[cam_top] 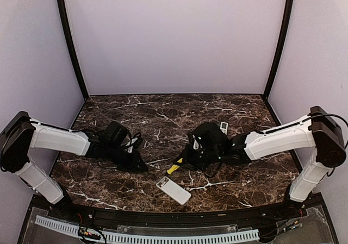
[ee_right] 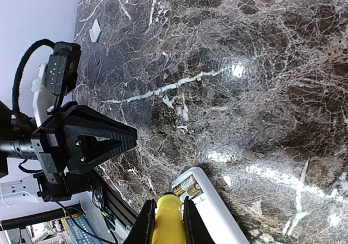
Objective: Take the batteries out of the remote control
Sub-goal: Remove the battery from the remote control without the battery cover.
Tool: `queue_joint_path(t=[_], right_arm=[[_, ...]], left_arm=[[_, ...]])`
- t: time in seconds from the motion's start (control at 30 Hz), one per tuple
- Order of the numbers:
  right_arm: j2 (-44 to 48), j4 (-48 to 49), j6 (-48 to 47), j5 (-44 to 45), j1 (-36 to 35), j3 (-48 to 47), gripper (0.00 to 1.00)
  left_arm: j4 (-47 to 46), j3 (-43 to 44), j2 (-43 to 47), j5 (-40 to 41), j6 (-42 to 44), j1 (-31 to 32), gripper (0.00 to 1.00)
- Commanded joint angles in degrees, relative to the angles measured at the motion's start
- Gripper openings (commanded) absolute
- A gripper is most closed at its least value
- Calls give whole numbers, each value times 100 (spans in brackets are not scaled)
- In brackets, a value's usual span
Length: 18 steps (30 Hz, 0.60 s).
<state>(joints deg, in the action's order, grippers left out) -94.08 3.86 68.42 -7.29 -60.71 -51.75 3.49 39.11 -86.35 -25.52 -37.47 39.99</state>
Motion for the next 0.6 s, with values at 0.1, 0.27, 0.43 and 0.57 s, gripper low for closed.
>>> queue_joint_path(t=[0.1,0.27,0.43,0.57], right_arm=[[456,-313,-320,373,-24,-107,0],[855,-1529,-592,1127,-263,-376,0],[803,-1687,-416,1131,-422,-384,0],[596,-1705,-305,1143,-506,-488,0]], left_arm=[[-299,-153,394,-402,339,-52,20],[-242,6,419,-601,682,-18,25],[-291,187,-3,-750,664,214,26],[-322,345,-310,-804,638,419,26]])
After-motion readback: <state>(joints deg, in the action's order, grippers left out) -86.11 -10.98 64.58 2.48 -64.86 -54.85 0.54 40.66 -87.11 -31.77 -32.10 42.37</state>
